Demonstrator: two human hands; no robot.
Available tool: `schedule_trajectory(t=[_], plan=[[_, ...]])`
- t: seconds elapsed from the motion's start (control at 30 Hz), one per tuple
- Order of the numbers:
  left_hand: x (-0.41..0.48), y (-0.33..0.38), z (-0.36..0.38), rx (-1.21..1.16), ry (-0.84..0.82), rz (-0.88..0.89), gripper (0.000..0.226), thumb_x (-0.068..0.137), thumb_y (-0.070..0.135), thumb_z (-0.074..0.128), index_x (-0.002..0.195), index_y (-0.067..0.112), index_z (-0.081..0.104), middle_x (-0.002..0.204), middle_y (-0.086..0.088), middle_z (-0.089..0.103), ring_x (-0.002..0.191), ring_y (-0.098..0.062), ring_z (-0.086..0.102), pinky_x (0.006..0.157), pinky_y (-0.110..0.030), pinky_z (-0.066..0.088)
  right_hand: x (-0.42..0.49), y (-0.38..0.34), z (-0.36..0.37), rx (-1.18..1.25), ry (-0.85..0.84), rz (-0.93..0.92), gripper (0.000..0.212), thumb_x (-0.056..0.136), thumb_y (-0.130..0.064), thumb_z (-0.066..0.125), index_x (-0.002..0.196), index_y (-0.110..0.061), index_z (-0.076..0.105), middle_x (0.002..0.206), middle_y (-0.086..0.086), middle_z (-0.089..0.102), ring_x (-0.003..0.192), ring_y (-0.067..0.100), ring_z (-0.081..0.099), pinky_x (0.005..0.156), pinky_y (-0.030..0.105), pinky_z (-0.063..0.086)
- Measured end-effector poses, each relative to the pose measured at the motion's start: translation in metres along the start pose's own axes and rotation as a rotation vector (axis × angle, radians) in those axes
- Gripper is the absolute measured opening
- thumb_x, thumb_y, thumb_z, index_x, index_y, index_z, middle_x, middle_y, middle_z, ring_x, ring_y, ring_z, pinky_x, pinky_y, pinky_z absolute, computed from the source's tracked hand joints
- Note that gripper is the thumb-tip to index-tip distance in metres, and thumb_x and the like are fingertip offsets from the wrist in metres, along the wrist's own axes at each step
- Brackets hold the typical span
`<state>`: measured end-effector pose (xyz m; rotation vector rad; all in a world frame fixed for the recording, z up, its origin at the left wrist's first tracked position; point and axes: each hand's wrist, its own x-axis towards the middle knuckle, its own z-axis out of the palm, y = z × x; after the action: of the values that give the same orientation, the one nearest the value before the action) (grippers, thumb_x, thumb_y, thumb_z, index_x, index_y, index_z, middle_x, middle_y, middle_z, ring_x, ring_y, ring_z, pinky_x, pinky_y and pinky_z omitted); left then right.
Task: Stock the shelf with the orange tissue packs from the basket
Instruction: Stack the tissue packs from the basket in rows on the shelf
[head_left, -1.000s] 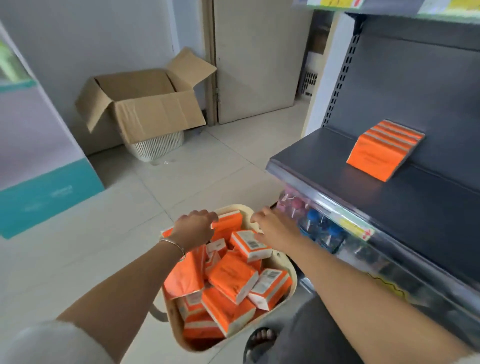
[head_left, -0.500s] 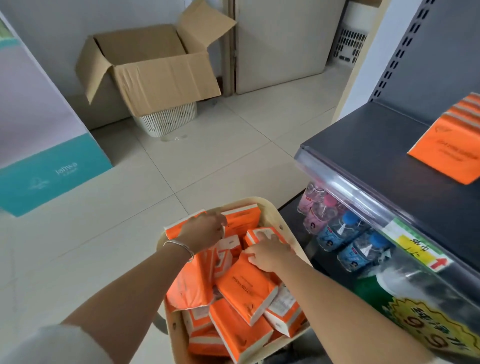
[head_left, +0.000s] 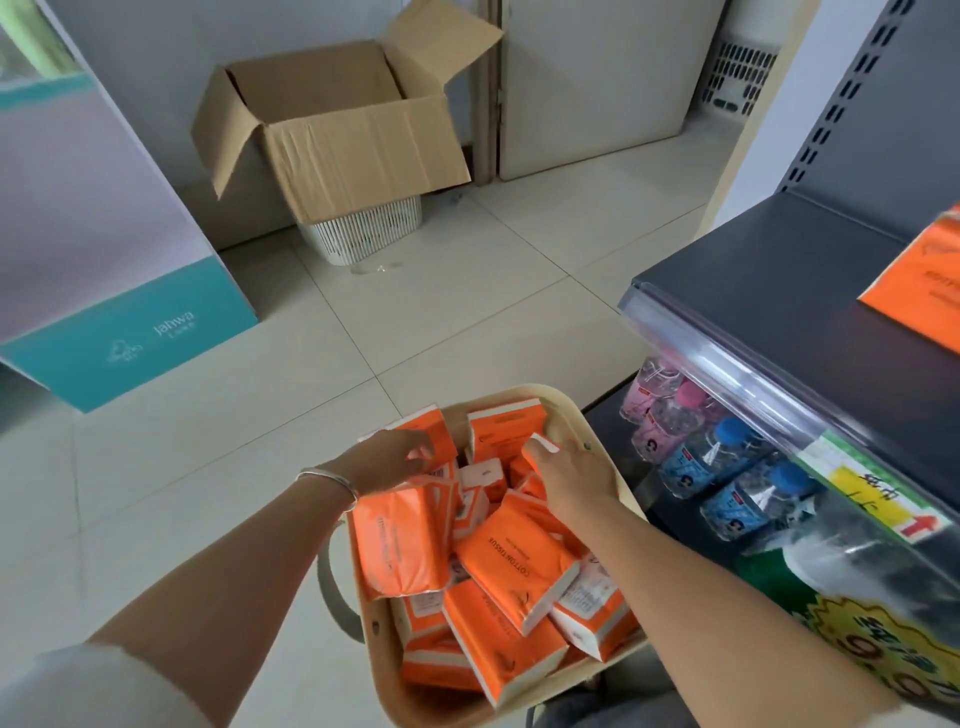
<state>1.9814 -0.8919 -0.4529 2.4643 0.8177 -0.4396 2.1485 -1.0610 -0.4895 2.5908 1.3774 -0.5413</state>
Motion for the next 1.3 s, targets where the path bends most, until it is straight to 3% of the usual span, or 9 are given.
schedule_trajectory(t=[0.2,0.37,0.47,0.63,0.73,0.87,1.07,1.2,1.3], plan=[[-0.025,-0.007,0.005,-0.036,-0.139,-0.052,0.052,0.083,0.028,0.069,0.130,0.019,0.047,0.127,-0.001,0.055,0.111,-0.016,0.051,0.091,-0.024,0.036,-0.014,0.001,-0.013,0.046,0.127,-0.021,0.061,0.094,-0.026,0.049,0.142,-0.040,0.015,0.132,0.014,0.043,0.107,0.033,0.056,0.072,0.040,0.047],[-0.043,-0.016,0.013,0.387,-0.189,-0.266,0.073,0.073,0.048,0.072,0.136,0.030,0.039,0.137,0.001,0.046,0.129,-0.024,0.040,0.104,-0.040,0.032,-0.025,-0.007,-0.024,0.015,0.154,-0.036,0.069,0.094,-0.030,0.053,0.145,-0.040,0.008,0.136,0.016,0.041,0.106,0.033,0.057,0.067,0.036,0.044],[-0.046,-0.012,0.019,0.393,-0.160,-0.268,0.071,0.073,0.050,0.071,0.132,0.025,0.042,0.133,-0.003,0.045,0.126,-0.026,0.039,0.102,-0.040,0.032,-0.031,-0.009,-0.029,0.026,0.159,-0.037,0.071,0.092,-0.027,0.054,0.145,-0.039,0.009,0.133,0.016,0.044,0.106,0.034,0.057,0.068,0.037,0.045],[-0.042,0.015,0.002,-0.152,-0.016,-0.128,0.056,0.075,0.023,0.075,0.122,0.016,0.044,0.111,-0.001,0.054,0.109,-0.023,0.052,0.085,-0.028,0.040,-0.040,-0.006,-0.045,0.192,0.190,0.001,0.065,0.091,-0.020,0.054,0.144,-0.032,0.019,0.128,0.009,0.050,0.106,0.031,0.059,0.076,0.041,0.050],[-0.040,0.045,-0.012,-0.321,0.127,-0.065,0.060,0.076,0.012,0.072,0.126,0.018,0.039,0.105,-0.007,0.056,0.091,-0.023,0.052,0.076,-0.027,0.040,-0.046,-0.003,-0.057,0.233,0.226,0.015,0.059,0.091,-0.020,0.054,0.141,-0.027,0.024,0.118,0.011,0.055,0.099,0.031,0.061,0.069,0.037,0.049],[-0.039,0.081,-0.029,-0.533,0.317,-0.012,0.067,0.076,0.010,0.072,0.131,0.019,0.034,0.098,-0.008,0.054,0.093,-0.027,0.054,0.078,-0.031,0.044,-0.055,0.008,-0.085,0.256,0.332,0.069,0.050,0.090,-0.015,0.052,0.135,-0.017,0.032,0.117,0.013,0.054,0.103,0.034,0.060,0.067,0.035,0.043],[-0.034,0.145,-0.072,-0.525,0.594,0.133,0.053,0.073,0.019,0.076,0.120,0.014,0.053,0.109,-0.008,0.066,0.106,-0.028,0.059,0.094,-0.041,0.044,-0.080,0.045,-0.144,0.342,0.627,0.058,0.055,0.090,-0.012,0.055,0.140,-0.016,0.035,0.136,0.014,0.047,0.119,0.035,0.051,0.088,0.039,0.044],[-0.035,0.194,-0.094,-0.302,0.715,0.269,0.047,0.081,0.029,0.068,0.125,0.025,0.052,0.117,-0.001,0.060,0.120,-0.023,0.045,0.094,-0.035,0.026,-0.101,0.083,-0.182,0.456,0.867,0.075,0.054,0.085,-0.005,0.054,0.137,-0.015,0.043,0.127,0.016,0.052,0.113,0.038,0.051,0.090,0.041,0.041],[-0.034,0.235,-0.105,-0.232,0.706,0.410,0.046,0.084,0.031,0.065,0.128,0.028,0.050,0.125,0.002,0.055,0.123,-0.023,0.038,0.096,-0.037,0.023,-0.119,0.124,-0.198,0.447,0.946,0.123,0.056,0.083,-0.002,0.055,0.136,-0.013,0.045,0.127,0.015,0.053,0.115,0.036,0.050,0.093,0.043,0.042]])
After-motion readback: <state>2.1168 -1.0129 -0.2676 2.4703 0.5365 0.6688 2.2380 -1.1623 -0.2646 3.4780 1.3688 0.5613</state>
